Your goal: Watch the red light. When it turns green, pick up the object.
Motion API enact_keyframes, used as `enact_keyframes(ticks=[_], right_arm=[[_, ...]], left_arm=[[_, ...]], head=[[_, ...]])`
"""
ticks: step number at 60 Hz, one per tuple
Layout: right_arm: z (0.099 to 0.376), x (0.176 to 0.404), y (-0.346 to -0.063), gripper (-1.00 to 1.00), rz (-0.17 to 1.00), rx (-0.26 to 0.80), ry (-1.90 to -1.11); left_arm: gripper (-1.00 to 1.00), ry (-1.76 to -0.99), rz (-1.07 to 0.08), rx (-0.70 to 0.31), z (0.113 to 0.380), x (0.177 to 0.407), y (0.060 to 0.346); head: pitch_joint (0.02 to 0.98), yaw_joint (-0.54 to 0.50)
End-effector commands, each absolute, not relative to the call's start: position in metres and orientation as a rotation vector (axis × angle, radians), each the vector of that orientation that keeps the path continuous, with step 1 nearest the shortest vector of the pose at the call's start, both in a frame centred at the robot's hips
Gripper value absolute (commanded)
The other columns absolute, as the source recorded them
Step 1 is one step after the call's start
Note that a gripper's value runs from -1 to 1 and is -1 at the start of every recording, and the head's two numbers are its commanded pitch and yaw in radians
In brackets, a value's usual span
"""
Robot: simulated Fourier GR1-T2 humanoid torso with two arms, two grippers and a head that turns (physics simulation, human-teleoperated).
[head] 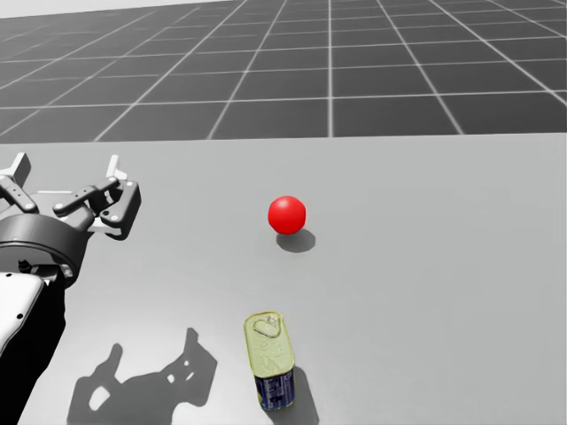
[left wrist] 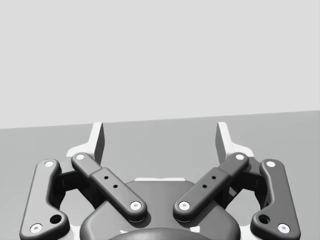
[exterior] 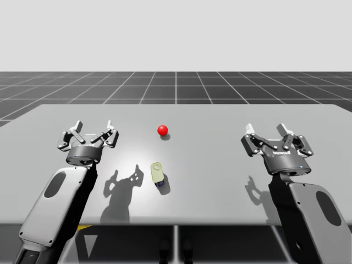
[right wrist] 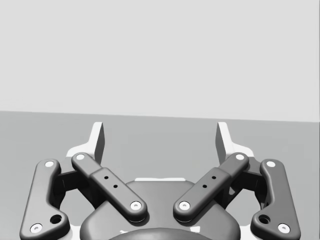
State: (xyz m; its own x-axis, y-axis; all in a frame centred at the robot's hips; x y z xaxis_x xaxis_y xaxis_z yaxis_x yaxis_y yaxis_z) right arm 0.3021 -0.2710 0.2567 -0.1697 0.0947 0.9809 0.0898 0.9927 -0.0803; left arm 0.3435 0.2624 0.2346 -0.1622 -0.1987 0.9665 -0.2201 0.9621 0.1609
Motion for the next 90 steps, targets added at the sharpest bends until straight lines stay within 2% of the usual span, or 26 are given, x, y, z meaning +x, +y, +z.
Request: enact_keyframes(ticks=[1,37,60,75,81,84,87,90], right_arm=[[0.257,0.302,-0.271,-1.00,0.004,-0.138,-1.744],[0.258,0.301,-0.272,-1.00,0.005,-0.140,-1.745],[0.256,0.301,-0.269,-1.00,0.013,-0.144,-1.739],[0.256,0.302,-0.267,-1.00,0.012,-0.141,-1.736],[0.256,0.302,-0.267,-1.00,0.010,-0.141,-1.735],[0.256,0.302,-0.267,-1.00,0.009,-0.140,-1.736],[0.255,0.303,-0.267,-1.00,0.009,-0.140,-1.734],[0.254,0.304,-0.267,-1.00,0.010,-0.140,-1.731]], left_arm=[[-1.00,-1.744,0.019,0.314,0.235,0.344,0.262],[-1.00,-1.743,0.015,0.311,0.234,0.344,0.262],[-1.00,-1.738,0.002,0.307,0.233,0.345,0.261],[-1.00,-1.735,-0.020,0.322,0.232,0.345,0.259],[-1.00,-1.723,-0.037,0.262,0.234,0.343,0.254],[-1.00,-1.717,-0.037,0.304,0.236,0.342,0.249],[-1.00,-1.705,-0.019,0.221,0.239,0.339,0.245],[-1.00,-1.700,-0.027,0.185,0.241,0.336,0.243]], head=[[0.617,0.11],[0.633,0.11],[0.831,0.14],[0.860,0.15],[0.864,0.15],[0.870,0.15],[0.870,0.15],[0.872,0.14]])
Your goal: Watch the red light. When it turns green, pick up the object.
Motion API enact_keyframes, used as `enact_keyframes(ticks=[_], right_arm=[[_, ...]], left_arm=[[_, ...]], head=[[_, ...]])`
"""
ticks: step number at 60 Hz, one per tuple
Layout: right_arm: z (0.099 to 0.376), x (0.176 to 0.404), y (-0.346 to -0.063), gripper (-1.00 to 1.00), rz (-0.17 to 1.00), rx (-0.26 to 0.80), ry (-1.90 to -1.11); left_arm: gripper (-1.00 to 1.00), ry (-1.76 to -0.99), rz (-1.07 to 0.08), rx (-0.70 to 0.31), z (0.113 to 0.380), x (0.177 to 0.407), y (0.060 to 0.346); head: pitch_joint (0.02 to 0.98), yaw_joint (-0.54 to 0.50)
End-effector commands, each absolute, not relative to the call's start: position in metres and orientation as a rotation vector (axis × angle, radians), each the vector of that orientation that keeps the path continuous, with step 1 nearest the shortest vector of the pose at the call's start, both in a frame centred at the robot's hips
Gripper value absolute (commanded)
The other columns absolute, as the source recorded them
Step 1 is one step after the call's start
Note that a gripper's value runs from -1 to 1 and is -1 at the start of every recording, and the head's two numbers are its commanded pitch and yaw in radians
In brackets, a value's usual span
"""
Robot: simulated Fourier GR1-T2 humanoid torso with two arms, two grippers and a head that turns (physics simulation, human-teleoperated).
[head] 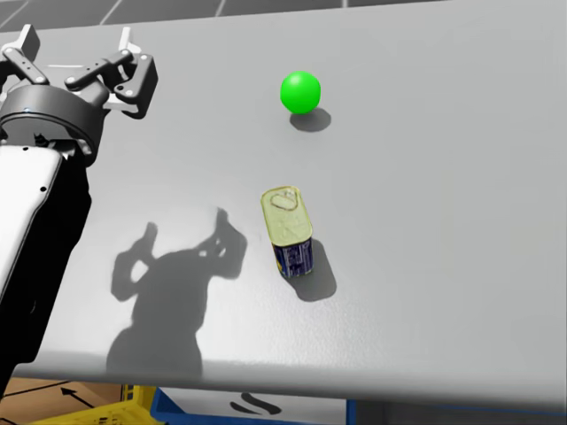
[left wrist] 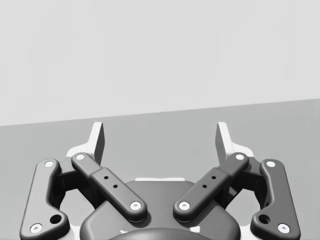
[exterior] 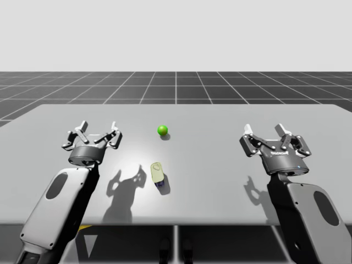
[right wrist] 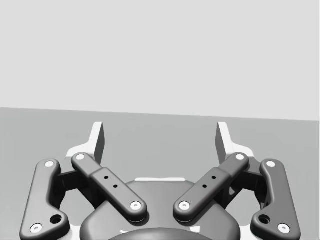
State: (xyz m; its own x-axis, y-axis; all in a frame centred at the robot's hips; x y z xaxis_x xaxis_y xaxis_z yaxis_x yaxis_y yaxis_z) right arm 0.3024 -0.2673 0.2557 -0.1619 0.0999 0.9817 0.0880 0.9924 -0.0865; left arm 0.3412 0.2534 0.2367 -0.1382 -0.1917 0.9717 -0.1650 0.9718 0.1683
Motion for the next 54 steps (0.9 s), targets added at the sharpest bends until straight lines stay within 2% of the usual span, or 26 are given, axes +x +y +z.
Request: enact_keyframes(ticks=[1,7,11,19,22,27,38,54], right_arm=[[0.253,0.304,-0.267,-1.00,0.009,-0.140,-1.729],[0.252,0.305,-0.268,-1.00,0.010,-0.139,-1.724],[0.252,0.305,-0.268,-1.00,0.008,-0.136,-1.724],[0.253,0.305,-0.269,-1.00,0.006,-0.135,-1.726],[0.253,0.305,-0.269,-1.00,0.005,-0.136,-1.726],[0.252,0.305,-0.269,-1.00,0.004,-0.138,-1.724],[0.252,0.305,-0.269,-1.00,0.005,-0.139,-1.723],[0.251,0.305,-0.269,-1.00,0.006,-0.140,-1.723]], left_arm=[[-1.00,-1.696,-0.034,0.156,0.243,0.334,0.243],[-1.00,-1.682,-0.076,0.062,0.256,0.320,0.242],[-1.00,-1.672,-0.162,0.014,0.264,0.311,0.242],[-1.00,-1.649,-0.414,-0.122,0.268,0.288,0.242],[-1.00,-1.638,-0.458,-0.155,0.268,0.283,0.243],[-1.00,-1.596,-0.579,-0.239,0.259,0.270,0.246],[-1.00,-1.506,-0.809,-0.296,0.225,0.251,0.251],[-1.00,-1.366,-0.916,-0.430,0.191,0.245,0.254]], head=[[0.873,0.14],[0.874,0.14],[0.876,0.14],[0.877,0.14],[0.877,0.14],[0.877,0.14],[0.881,0.13],[0.888,0.13]])
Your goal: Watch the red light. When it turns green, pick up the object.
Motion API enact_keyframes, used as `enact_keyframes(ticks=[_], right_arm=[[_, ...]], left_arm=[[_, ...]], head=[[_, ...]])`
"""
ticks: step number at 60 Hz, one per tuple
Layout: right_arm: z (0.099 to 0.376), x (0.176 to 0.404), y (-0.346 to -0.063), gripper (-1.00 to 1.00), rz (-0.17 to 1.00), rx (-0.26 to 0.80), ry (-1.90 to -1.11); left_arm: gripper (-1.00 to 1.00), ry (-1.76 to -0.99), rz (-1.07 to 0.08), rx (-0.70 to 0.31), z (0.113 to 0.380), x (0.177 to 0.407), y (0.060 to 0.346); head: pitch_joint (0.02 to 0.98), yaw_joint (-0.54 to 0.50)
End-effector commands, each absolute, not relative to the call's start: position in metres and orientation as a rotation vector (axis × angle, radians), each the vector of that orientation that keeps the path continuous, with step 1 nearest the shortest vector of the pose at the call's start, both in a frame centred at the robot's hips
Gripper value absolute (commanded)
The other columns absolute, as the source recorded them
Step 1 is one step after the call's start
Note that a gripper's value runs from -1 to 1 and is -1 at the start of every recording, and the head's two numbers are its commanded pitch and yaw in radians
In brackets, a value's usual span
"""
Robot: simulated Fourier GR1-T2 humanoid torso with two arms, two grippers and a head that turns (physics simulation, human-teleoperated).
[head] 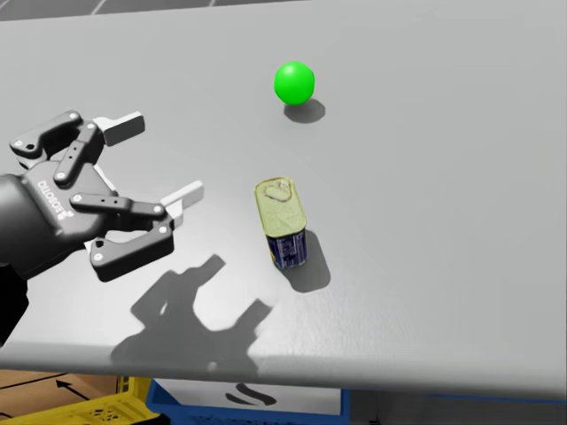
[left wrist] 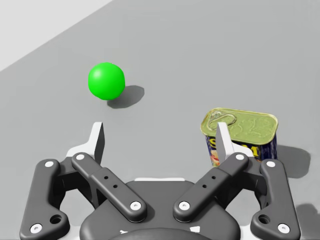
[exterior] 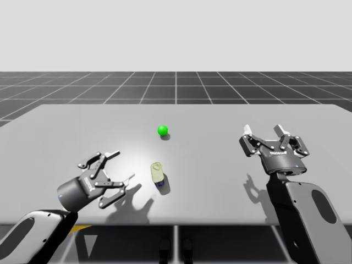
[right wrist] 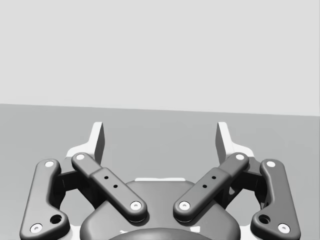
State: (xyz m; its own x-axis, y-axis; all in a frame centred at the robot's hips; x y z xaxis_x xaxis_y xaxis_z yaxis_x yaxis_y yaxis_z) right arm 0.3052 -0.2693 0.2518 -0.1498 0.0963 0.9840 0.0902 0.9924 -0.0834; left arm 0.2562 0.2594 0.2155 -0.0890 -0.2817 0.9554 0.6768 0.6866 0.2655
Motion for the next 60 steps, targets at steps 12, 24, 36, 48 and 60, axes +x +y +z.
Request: enact_keyframes(ticks=[12,24,36,48,60], right_arm=[[0.252,0.305,-0.270,-1.00,0.004,-0.141,-1.726],[0.252,0.306,-0.270,-1.00,0.003,-0.140,-1.727],[0.252,0.306,-0.270,-1.00,0.007,-0.139,-1.727],[0.252,0.306,-0.270,-1.00,0.009,-0.139,-1.726],[0.252,0.306,-0.270,-1.00,0.007,-0.136,-1.727]], left_arm=[[-1.00,-1.286,-0.935,-0.474,0.174,0.251,0.245],[-1.00,-1.231,-0.961,-0.508,0.163,0.258,0.234],[-1.00,-1.187,-0.982,-0.541,0.158,0.270,0.222],[-1.00,-1.157,-0.979,-0.571,0.151,0.284,0.207],[-1.00,-1.141,-0.979,-0.582,0.148,0.296,0.195]], head=[[0.889,0.13],[0.888,0.13],[0.888,0.14],[0.890,0.13],[0.891,0.12]])
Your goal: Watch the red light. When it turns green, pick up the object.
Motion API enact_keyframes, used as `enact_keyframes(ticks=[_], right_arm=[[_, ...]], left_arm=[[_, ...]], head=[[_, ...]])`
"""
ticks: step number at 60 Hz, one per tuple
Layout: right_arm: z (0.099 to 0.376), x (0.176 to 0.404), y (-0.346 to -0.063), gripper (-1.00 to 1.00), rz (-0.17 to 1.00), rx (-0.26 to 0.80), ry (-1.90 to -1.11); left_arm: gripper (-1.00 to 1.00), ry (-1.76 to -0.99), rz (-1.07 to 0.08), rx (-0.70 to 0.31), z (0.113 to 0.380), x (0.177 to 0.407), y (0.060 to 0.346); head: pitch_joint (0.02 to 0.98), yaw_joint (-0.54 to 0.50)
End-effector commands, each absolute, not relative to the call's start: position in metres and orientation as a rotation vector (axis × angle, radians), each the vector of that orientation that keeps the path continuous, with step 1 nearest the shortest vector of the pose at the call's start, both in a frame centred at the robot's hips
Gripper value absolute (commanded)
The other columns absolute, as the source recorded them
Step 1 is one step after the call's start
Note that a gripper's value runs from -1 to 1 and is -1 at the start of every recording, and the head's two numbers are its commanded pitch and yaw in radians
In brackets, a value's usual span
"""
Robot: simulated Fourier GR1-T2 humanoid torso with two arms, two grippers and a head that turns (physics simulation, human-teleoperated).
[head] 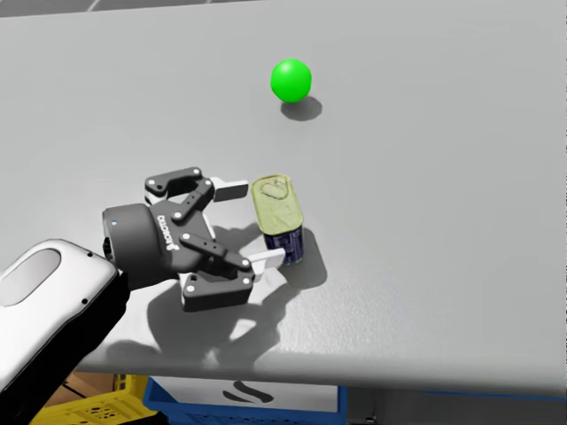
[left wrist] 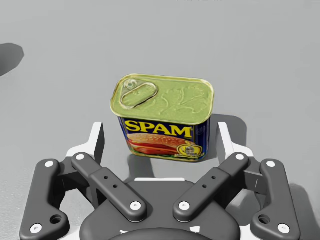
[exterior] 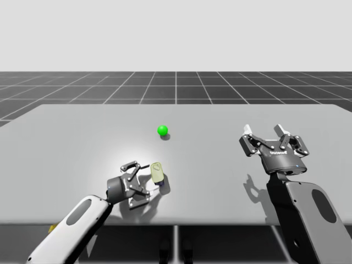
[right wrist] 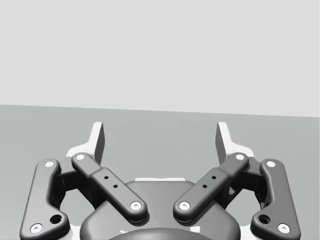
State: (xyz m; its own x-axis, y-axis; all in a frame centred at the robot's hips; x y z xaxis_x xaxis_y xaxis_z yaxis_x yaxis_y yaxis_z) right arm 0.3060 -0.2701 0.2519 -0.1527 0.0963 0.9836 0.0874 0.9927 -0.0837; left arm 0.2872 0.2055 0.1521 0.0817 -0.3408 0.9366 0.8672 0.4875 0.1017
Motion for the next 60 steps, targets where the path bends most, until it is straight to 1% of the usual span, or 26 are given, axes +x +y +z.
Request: enact_keyframes(ticks=[1,15,19,21,24,25,26,28,30,38,47,48,52,53,60], right_arm=[[0.253,0.306,-0.270,-1.00,0.008,-0.136,-1.727],[0.253,0.306,-0.271,-1.00,0.007,-0.135,-1.728],[0.254,0.306,-0.271,-1.00,0.007,-0.135,-1.729],[0.254,0.306,-0.271,-1.00,0.006,-0.135,-1.729],[0.254,0.306,-0.271,-1.00,0.006,-0.135,-1.729],[0.254,0.306,-0.271,-1.00,0.006,-0.135,-1.729],[0.254,0.306,-0.271,-1.00,0.006,-0.135,-1.729],[0.254,0.306,-0.271,-1.00,0.006,-0.135,-1.729],[0.254,0.306,-0.271,-1.00,0.005,-0.135,-1.729],[0.254,0.305,-0.272,-1.00,0.005,-0.135,-1.731],[0.254,0.304,-0.272,-1.00,0.005,-0.137,-1.732],[0.254,0.304,-0.273,-1.00,0.005,-0.138,-1.731],[0.254,0.304,-0.273,-1.00,0.005,-0.138,-1.731],[0.254,0.304,-0.273,-1.00,0.004,-0.138,-1.732],[0.255,0.304,-0.273,-1.00,0.004,-0.139,-1.733]], left_arm=[[-1.00,-1.141,-0.979,-0.581,0.148,0.298,0.193],[-1.00,-1.122,-0.972,-0.590,0.138,0.312,0.181],[-1.00,-1.123,-0.975,-0.581,0.134,0.312,0.180],[-1.00,-1.105,-0.984,-0.596,0.133,0.311,0.181],[-1.00,-1.105,-0.990,-0.595,0.132,0.311,0.182],[0.46,-1.099,-0.994,-0.593,0.131,0.310,0.183],[0.79,-1.096,-0.997,-0.596,0.131,0.310,0.183],[0.93,-1.093,-1.002,-0.598,0.131,0.310,0.183],[1.00,-1.092,-1.007,-0.595,0.130,0.309,0.183],[1.00,-1.086,-1.023,-0.600,0.128,0.308,0.184],[1.00,-1.082,-1.035,-0.605,0.127,0.306,0.184],[1.00,-1.081,-1.039,-0.607,0.127,0.306,0.184],[1.00,-1.079,-1.045,-0.606,0.127,0.306,0.184],[1.00,-1.078,-1.047,-0.607,0.126,0.306,0.184],[1.00,-1.076,-1.056,-0.609,0.126,0.305,0.184]], head=[[0.891,0.12],[0.893,0.11],[0.894,0.10],[0.894,0.10],[0.894,0.10],[0.893,0.10],[0.893,0.10],[0.891,0.10],[0.888,0.10],[0.842,0.10],[0.728,0.10],[0.700,0.10],[0.663,0.11],[0.637,0.11],[0.552,0.12]])
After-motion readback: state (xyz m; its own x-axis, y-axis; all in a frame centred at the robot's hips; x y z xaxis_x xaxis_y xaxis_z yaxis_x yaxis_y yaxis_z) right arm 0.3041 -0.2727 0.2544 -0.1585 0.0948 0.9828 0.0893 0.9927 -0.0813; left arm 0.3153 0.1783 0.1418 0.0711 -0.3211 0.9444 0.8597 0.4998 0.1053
